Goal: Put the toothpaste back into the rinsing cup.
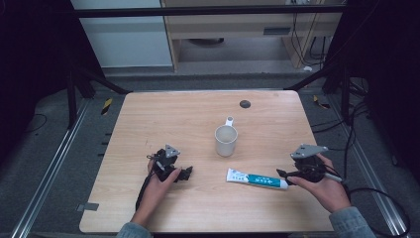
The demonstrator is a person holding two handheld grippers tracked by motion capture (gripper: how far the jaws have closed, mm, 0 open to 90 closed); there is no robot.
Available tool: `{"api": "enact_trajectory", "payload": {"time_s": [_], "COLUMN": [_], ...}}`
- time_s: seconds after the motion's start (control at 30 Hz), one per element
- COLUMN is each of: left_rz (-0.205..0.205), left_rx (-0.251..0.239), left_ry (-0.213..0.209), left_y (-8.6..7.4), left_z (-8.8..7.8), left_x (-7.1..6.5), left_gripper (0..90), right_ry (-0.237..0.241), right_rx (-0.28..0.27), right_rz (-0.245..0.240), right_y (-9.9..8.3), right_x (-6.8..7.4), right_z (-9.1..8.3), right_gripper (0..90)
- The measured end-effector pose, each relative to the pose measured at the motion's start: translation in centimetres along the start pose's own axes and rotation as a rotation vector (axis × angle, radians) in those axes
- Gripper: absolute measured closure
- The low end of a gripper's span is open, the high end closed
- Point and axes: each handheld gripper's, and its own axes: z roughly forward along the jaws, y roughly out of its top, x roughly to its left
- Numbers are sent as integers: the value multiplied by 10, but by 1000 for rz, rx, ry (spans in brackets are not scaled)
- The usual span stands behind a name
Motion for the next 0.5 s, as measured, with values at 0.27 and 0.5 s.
{"api": "enact_trajectory", "payload": {"time_s": [0.27, 0.5], "left_rz": [-2, -4], "left_rx": [0, -2], "left_ry": [0, -1], "left_y": [0, 0], "left_z": [0, 0], "left_x": [0, 0], "left_gripper": [0, 0], "right_ry": [68, 97], "right_rx": [22, 71], "right_rz": [-61, -136], "right_y": [28, 45], "right_x": [7, 12], "right_z": [13, 27], "right_gripper": [201, 259]}}
